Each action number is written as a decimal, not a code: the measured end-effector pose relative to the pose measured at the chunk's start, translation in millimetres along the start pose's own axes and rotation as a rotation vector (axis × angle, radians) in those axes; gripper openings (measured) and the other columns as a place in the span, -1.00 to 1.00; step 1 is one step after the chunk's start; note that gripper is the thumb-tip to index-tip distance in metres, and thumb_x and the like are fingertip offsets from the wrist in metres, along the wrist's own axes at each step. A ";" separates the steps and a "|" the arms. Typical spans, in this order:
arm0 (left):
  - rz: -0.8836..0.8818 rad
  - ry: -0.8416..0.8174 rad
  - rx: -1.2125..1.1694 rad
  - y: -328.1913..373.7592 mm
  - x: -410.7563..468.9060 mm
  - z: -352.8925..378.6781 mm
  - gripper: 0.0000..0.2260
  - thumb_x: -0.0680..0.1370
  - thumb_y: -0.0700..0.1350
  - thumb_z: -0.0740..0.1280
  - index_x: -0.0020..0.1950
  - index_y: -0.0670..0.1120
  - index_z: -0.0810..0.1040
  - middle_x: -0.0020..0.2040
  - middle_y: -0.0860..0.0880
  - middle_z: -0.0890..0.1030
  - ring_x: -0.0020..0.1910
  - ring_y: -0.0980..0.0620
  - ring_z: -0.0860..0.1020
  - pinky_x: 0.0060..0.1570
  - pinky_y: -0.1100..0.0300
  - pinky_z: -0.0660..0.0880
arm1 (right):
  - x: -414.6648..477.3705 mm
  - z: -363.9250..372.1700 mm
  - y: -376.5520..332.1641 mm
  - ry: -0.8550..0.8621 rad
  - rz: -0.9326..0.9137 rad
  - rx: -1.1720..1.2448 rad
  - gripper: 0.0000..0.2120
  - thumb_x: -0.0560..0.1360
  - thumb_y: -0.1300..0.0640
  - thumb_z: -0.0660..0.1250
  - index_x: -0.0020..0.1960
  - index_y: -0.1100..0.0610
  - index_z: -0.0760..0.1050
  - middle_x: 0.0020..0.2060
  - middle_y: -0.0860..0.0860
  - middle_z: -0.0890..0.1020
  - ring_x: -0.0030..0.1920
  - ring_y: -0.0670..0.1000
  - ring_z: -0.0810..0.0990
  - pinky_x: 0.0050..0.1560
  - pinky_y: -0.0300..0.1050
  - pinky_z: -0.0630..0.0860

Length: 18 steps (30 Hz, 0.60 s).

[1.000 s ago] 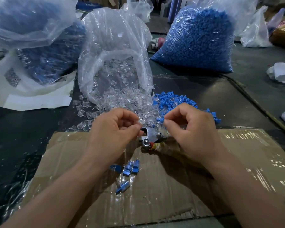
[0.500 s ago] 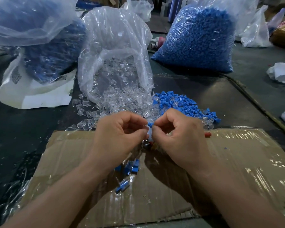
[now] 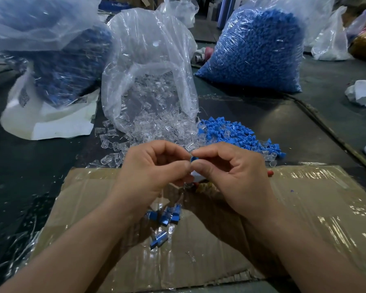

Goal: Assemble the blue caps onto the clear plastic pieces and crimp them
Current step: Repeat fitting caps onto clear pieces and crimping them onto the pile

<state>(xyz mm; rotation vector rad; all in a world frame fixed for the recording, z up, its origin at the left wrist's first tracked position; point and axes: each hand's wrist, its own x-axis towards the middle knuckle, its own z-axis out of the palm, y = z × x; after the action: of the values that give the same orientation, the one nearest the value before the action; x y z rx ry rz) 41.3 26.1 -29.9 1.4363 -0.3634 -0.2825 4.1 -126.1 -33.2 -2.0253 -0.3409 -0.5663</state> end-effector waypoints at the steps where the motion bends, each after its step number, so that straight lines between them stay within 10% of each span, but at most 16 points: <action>1: -0.017 -0.001 -0.012 -0.3 0.3 0.1 -0.91 0.18 -0.14 0.45 -0.34 -0.07 0.63 -0.41 -0.10 0.63 -0.45 0.04 0.60 -0.42 0.33 0.51 | 0.0 -0.1 0.4 -0.002 -0.003 0.010 -0.80 0.34 0.04 0.43 -0.04 -0.05 0.55 -0.25 -0.30 0.58 -0.18 -0.24 0.60 -0.15 -0.39 0.51; 18: -0.222 -0.134 -0.207 4.1 3.6 -5.3 -0.85 0.17 -0.36 0.37 -0.41 -0.13 0.62 -0.44 -0.16 0.60 -0.53 0.02 0.56 -0.55 0.30 0.47 | -1.4 -2.9 4.4 -0.023 -0.124 -0.010 -0.72 0.33 0.14 0.45 0.03 0.09 0.54 -0.16 -0.06 0.65 -0.15 -0.14 0.64 -0.12 -0.22 0.58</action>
<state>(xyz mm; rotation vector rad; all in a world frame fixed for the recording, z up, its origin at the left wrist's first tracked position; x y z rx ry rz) 46.6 30.0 -26.1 1.2569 -0.2737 -0.5824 4.2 -130.8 -36.0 -2.0312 -0.4813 -0.6230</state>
